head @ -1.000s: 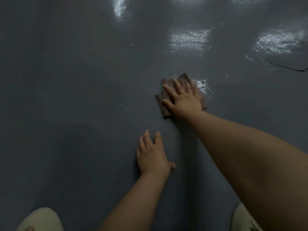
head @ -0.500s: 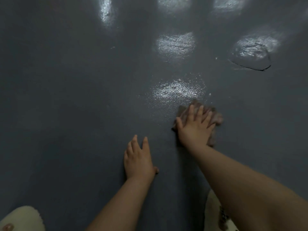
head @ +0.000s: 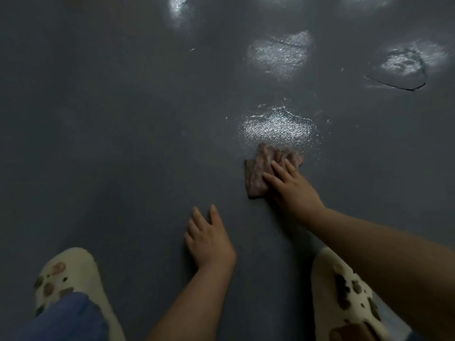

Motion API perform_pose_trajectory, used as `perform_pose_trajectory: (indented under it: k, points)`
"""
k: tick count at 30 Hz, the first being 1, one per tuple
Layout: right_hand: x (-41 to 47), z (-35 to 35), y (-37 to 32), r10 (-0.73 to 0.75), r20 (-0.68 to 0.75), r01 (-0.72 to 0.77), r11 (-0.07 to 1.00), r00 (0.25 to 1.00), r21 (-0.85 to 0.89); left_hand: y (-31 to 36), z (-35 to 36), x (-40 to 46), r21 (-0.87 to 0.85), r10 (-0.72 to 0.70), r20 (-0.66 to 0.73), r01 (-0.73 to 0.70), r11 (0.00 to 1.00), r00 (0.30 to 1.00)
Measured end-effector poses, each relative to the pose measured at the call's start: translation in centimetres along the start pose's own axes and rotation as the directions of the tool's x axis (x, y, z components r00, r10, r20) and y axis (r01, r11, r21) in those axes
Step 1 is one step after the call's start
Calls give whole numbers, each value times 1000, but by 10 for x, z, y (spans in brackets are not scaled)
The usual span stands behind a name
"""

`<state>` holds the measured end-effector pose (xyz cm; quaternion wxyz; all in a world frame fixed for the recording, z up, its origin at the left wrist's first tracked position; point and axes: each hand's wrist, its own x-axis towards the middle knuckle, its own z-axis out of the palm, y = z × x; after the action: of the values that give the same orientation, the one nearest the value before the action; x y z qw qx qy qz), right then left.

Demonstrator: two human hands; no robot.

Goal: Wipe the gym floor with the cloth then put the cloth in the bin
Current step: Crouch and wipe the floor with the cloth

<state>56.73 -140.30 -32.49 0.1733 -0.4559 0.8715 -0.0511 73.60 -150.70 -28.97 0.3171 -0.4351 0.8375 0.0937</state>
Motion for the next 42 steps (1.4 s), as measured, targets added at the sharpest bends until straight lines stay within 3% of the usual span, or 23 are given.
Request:
perform_pose_trajectory:
  k: [3,6,9,11,13,15,18,19,21,23,25,28,31,34,36,39,41,42]
  points:
    - [1,-2,-21,186,-44,-181,979,982,88,-5,5,-2,-19,14,20,-13,1000,1000]
    - [5,-13,-55,262,-130,-204,916,956,345,-7,3,-1,-33,34,30,-33,999,999]
    - [13,-20,-79,365,-137,-153,662,921,733,-7,1,-2,-18,52,44,-51,999,998]
    - [16,-26,-78,477,-121,-173,526,870,832,-8,2,-3,22,70,47,-71,997,996]
    - [14,-26,-60,570,-68,-292,515,819,806,-10,3,-4,49,74,44,-76,996,996]
    - [5,-23,-36,690,-44,-517,580,722,630,-10,2,-4,68,75,54,-79,995,996]
    - [-7,-22,-15,753,-249,-609,646,609,460,-8,-2,-2,76,73,73,-78,994,995]
    - [-6,-21,-13,722,-303,-578,684,622,444,-7,-4,-2,76,71,76,-76,994,995]
    - [1,-15,-16,564,-321,-448,815,761,369,-6,-5,-1,78,62,77,-68,995,995]
    - [7,-7,-27,349,-192,-300,922,917,245,-6,-5,-1,93,64,77,-71,993,995]
    - [10,3,-34,232,5,-231,970,973,71,-5,-5,0,107,66,77,-74,991,995]
    - [11,9,-26,226,113,-222,974,967,-47,-1,-3,1,133,62,80,-73,988,995]
    - [7,8,-5,182,100,-171,979,978,-109,2,-3,1,135,46,82,-57,989,996]
    - [-6,3,23,278,75,-272,959,958,-79,3,-4,-3,146,42,95,-56,988,995]
    - [-21,0,45,415,60,-413,910,908,-48,3,-1,-7,128,53,78,-63,990,996]
    - [-51,-5,75,666,108,-674,731,739,103,13,4,-20,28,114,18,-115,993,993]
    - [-59,-4,79,741,117,-748,642,661,165,34,9,-32,-52,180,-12,-181,982,984]
    - [-59,-3,74,743,108,-749,640,660,170,47,11,-38,-85,222,-24,-224,971,975]
